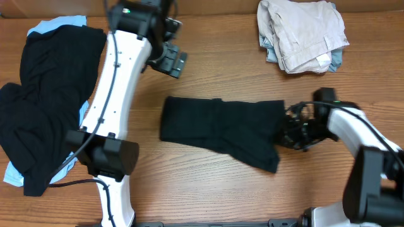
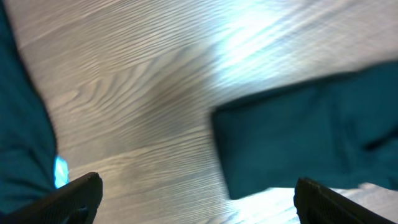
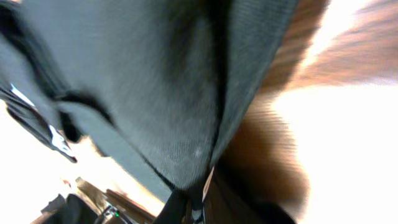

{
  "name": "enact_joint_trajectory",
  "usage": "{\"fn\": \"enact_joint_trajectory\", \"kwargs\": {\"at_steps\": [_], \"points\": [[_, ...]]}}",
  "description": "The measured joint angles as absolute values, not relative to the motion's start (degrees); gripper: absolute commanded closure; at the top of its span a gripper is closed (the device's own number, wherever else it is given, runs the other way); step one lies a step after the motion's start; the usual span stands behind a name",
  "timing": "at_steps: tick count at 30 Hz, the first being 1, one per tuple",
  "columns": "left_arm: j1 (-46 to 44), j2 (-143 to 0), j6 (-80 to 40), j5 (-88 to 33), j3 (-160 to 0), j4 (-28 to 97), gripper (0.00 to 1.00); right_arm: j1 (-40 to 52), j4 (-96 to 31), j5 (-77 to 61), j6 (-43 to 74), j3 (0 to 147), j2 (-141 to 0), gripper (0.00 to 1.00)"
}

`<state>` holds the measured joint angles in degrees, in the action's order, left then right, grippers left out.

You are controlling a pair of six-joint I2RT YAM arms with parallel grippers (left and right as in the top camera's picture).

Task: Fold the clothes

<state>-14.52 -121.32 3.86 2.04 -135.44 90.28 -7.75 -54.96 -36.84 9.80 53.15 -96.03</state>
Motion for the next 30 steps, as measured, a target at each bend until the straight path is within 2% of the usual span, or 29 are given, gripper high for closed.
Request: {"fn": "enact_joint_trajectory", "kwargs": {"at_steps": [4,10,14,24,25,26,28,30], "points": [[-9.87,-121.32,1.98,2.15,-135.44,90.32,0.00,-10.55,-62.48,-34.48,6.57,57.28,-90.26,0.96],[-4.95,-121.32,1.19,2.00,-135.44,90.48,0.00,-6.31,-66.65,-31.68,5.76,64.75,-85.43,0.96],[-3.64,-121.32,1.15,1.96,-135.39,89.89,0.00,1.96,-62.54,-30.41,7.92,68.97,-85.01,0.96],[-3.49,-121.32,1.13,1.32,-129.08,85.65,0.00,30.68,-39.20,-23.88,20.82,69.80,-89.71,0.96],[-3.49,-121.32,1.13,1.21,-128.03,85.01,0.00,33.74,-36.36,-23.24,22.06,69.82,-91.88,0.93],[-3.49,-121.32,1.13,1.13,-126.87,84.40,0.00,35.33,-34.98,-22.85,22.63,69.87,-93.14,0.84],[-3.49,-121.32,1.13,1.08,-124.46,82.85,0.00,38.74,-31.53,-22.37,24.18,69.93,-96.95,0.57],[-3.49,-121.32,1.06,1.08,-122.28,81.30,0.00,41.01,-29.78,-22.50,25.23,69.97,-100.60,0.43]]}}
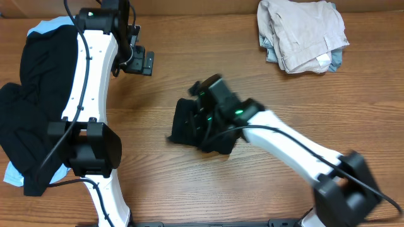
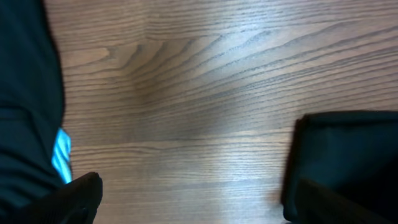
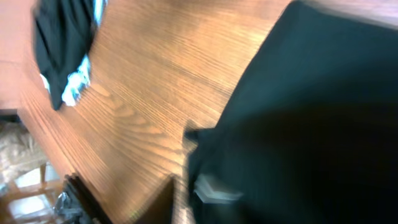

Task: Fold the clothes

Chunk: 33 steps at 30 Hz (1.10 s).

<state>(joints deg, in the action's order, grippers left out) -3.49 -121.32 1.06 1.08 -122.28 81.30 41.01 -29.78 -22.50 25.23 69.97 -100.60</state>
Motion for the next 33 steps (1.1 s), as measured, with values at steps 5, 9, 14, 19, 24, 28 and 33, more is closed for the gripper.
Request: {"fn": "enact_joint_trajectory", "kwargs": {"at_steps": [5,9,14,19,24,28,33], "points": [[-3.49,-121.32,0.95,1.06,-118.17,78.43,0.00,41.21,-36.01,-23.14,25.74,72.23,-103.07,0.37],[-3.49,-121.32,0.95,0.36,-117.38,77.30,0.00,39.86,-47.22,-22.87,23.20,83.53,-102.78,0.31],[-3.49,-121.32,0.97,-1.52,-117.36,76.71,0.00,39.64,-61.82,-15.79,20.80,99.92,-100.01,0.21],[-3.49,-121.32,0.99,-2.39,-117.36,76.69,0.00,39.62,-66.65,-7.40,21.93,101.84,-97.62,0.22],[-3.49,-121.32,1.02,-2.81,-117.36,76.64,0.00,39.62,-63.59,-5.04,25.06,95.81,-101.45,0.22],[-3.49,-121.32,1.21,-2.85,-117.36,76.53,0.00,39.64,-55.59,-2.26,25.87,88.64,-105.80,0.28],[-3.49,-121.32,1.65,-2.98,-117.36,76.47,0.00,39.62,-50.50,1.17,25.34,84.53,-106.63,0.85]]}}
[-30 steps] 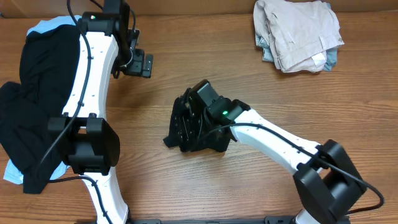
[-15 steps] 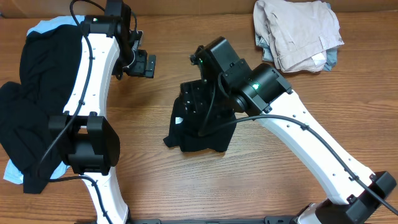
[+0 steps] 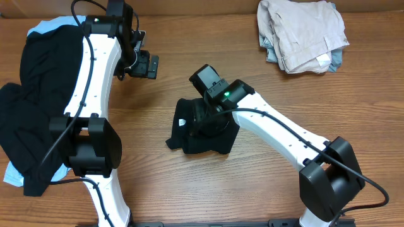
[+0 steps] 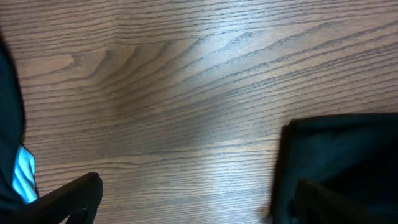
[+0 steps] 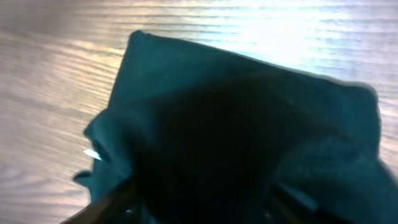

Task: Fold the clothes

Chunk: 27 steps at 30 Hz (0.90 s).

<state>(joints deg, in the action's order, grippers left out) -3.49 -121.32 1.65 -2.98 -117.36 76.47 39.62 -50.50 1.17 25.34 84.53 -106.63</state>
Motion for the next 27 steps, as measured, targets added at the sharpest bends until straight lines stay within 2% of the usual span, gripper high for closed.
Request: {"fn": "enact_joint_trajectory", "kwargs": {"at_steps": [2,12,13,14,17,18,19,27], "points": [[-3.49,-121.32,1.65,-2.98,-117.36,76.44,0.00,39.62,-47.72,2.17,24.49,84.44,-106.63,0.96],[-3.05,-121.32,1.67,-1.65,-117.36,73.54,0.00,39.64,-30.33,0.36,23.09,84.31,-106.63,0.96],[-2.94,-121.32,1.67,-1.65,-117.36,73.19,0.00,39.62,-27.49,-0.64,23.09,84.31,-106.63,0.89],[-2.81,-121.32,1.67,-1.61,-117.36,72.77,0.00,39.62,-25.04,-1.26,23.29,84.29,-106.63,0.66],[-2.37,-121.32,1.65,-1.45,-117.36,72.01,0.00,39.62,-18.09,-3.73,23.64,84.31,-106.63,0.20],[-2.28,-121.32,1.65,-1.45,-117.36,71.92,0.00,39.62,-16.99,-4.16,23.70,84.31,-106.63,0.07],[-2.17,-121.32,1.67,-1.43,-117.36,71.72,0.00,39.62,-16.62,-4.82,23.79,84.33,-106.63,0.01],[-2.09,-121.32,1.67,-1.45,-117.36,71.75,0.00,37.34,-27.09,-8.40,26.37,84.38,-105.71,0.00]]}}
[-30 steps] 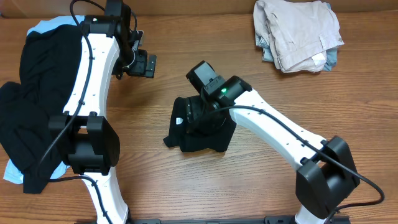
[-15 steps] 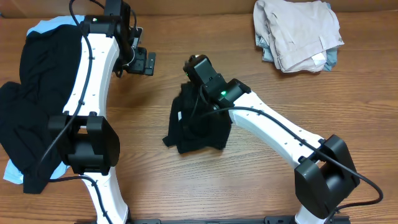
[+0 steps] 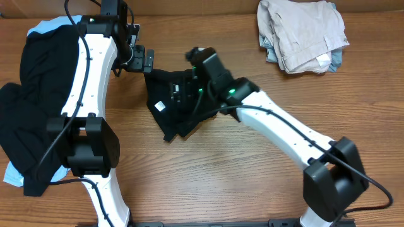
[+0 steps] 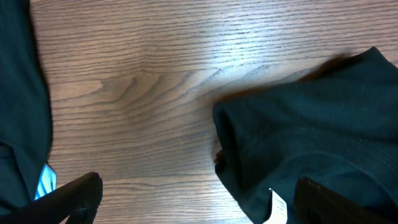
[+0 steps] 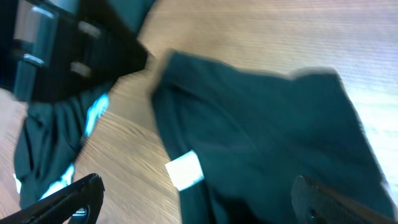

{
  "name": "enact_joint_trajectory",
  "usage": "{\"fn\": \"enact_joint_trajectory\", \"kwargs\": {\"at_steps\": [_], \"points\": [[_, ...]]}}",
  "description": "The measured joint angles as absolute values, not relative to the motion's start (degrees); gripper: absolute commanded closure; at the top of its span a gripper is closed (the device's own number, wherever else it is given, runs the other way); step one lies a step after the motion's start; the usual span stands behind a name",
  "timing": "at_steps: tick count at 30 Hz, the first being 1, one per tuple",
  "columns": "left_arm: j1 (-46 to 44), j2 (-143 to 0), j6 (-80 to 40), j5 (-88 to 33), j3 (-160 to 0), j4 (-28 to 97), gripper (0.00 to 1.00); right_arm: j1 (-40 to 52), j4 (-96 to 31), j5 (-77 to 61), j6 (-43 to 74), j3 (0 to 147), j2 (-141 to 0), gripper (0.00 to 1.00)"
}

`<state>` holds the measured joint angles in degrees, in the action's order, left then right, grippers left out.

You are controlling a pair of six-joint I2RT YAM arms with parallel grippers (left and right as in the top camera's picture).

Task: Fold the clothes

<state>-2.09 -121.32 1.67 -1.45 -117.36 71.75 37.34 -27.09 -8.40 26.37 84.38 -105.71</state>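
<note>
A black garment lies crumpled on the wooden table, left of centre, with a white label showing. My left gripper hangs open just beyond its upper left corner. In the left wrist view the cloth fills the right side, and nothing sits between the fingers. My right gripper hovers open above the garment, with the label below it. The left arm's black gripper body is in the upper left of that view.
A heap of black and light blue clothes covers the table's left side. A folded beige stack sits at the back right. Bare wood stretches across the front and right.
The garment was bunched at the table's centre under my right gripper. It now lies further up and left, looser, beside my left gripper. The right gripper has moved up-left with it.
At first the garment lay as a long strip across the centre, with my right gripper at its right end. Then it was doubled into a bunch at the centre under that gripper. It is now by my left gripper, which has stayed near the back left.
</note>
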Motion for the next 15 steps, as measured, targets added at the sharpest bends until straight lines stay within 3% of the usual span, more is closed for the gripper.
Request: {"fn": "enact_joint_trajectory", "kwargs": {"at_steps": [3,8,15], "points": [[-1.56,-121.32,1.63,-1.52,-117.36,71.68,0.00,34.06,-34.22,-9.76,27.00,84.53,-103.96,0.10],[1.30,-121.32,1.41,-3.86,-117.36,71.24,0.00,33.12,-41.74,-10.52,29.85,84.62,-103.90,0.43],[6.28,-121.32,1.39,-6.68,-117.36,71.59,0.00,38.85,-44.56,-11.62,37.91,84.64,-111.22,0.46]]}}
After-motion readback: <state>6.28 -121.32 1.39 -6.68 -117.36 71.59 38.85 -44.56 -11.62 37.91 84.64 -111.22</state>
